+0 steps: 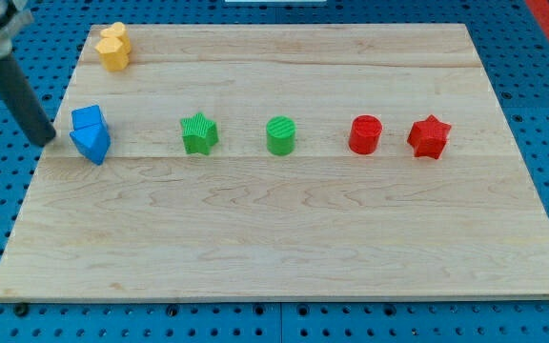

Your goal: Separate the blue triangle and blue cube

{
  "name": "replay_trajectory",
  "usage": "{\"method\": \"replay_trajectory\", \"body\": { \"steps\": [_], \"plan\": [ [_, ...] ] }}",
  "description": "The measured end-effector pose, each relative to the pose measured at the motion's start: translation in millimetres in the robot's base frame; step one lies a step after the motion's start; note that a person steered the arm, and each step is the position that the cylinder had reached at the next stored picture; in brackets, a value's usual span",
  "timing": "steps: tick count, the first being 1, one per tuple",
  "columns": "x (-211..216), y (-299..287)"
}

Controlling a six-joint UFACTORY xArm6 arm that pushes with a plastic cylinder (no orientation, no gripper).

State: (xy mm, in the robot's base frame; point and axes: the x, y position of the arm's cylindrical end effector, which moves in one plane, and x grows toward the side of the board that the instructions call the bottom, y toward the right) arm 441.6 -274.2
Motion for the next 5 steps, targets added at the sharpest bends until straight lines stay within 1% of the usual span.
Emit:
{"method": "replay_trajectory", "body": {
  "steps": [1, 2, 3, 4, 5],
  "plan": [
    [3.4, 5.7],
    [-18.6, 10.1],
    [-19.2, 37.5],
    [-71.0, 53.7],
    [-105.9, 69.6]
  ]
}}
